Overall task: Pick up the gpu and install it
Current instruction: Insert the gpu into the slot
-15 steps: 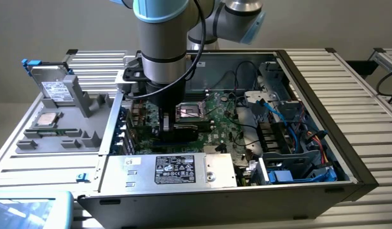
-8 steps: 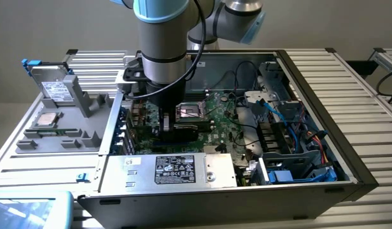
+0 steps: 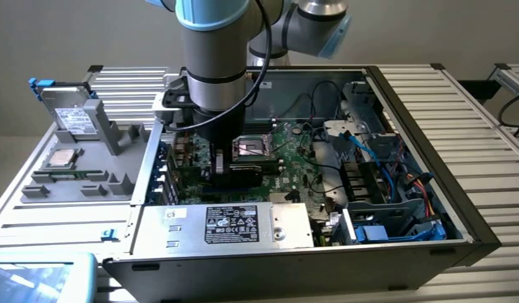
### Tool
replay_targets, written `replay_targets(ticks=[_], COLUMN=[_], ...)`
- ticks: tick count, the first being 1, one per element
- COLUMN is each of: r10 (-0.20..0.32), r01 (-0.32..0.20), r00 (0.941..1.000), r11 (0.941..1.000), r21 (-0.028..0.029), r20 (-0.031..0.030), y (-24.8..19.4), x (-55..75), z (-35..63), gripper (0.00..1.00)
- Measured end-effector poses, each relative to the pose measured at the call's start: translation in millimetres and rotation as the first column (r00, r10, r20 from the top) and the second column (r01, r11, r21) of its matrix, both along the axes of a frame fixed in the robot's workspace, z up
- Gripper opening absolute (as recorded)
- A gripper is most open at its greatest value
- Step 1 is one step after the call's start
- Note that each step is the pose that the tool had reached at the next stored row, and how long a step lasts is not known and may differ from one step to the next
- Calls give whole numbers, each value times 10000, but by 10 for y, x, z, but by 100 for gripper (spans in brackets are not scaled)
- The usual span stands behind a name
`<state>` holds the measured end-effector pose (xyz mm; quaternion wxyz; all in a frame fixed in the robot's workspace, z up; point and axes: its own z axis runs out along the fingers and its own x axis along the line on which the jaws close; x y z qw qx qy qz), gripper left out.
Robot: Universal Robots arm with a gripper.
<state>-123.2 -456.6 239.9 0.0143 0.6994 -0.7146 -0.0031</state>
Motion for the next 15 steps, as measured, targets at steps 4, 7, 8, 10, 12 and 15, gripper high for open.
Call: replay_targets(ticks=[4, 7, 8, 10, 12, 15], r10=[0, 0, 0, 0, 0, 0], r01=[0, 0, 0, 0, 0, 0], r00=[10000, 10000, 10000, 10000, 10000, 10000], r11=[10000, 10000, 10000, 10000, 10000, 10000], r21=[1, 0, 0, 0, 0, 5], r20=[0, 0, 0, 0, 3, 27], y=[0, 0, 0, 0, 1, 4], x=[0, 0, 0, 0, 0, -2], z=[0, 0, 0, 0, 2, 8], gripper=[28, 28, 28, 28, 28, 28])
